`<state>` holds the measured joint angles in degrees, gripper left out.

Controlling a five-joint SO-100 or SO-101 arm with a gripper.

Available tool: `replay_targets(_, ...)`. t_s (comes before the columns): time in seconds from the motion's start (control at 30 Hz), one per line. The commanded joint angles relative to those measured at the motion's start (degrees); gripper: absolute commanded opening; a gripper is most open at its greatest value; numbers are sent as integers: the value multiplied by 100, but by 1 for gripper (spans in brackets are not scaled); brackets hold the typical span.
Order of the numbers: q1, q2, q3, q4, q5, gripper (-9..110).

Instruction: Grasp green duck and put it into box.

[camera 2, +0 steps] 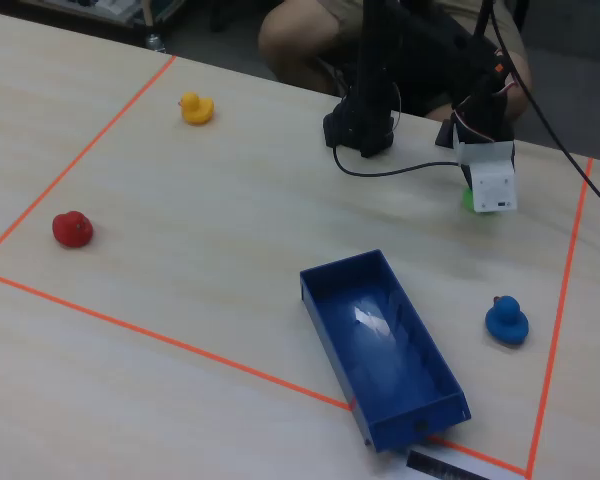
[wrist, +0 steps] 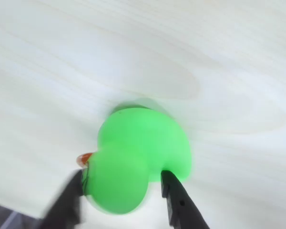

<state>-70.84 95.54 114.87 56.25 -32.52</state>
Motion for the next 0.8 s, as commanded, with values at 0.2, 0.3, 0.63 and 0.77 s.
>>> replay_targets(0.2,413,88,-404,431,-202,0)
replay_targets(0.3,1310,211,-1204,1020,-615,0)
replay_targets(0.63,4896,-773,-3568,-466,-396,0)
replay_targets(0.77,5493,-1239,-3823,-861,-633,0)
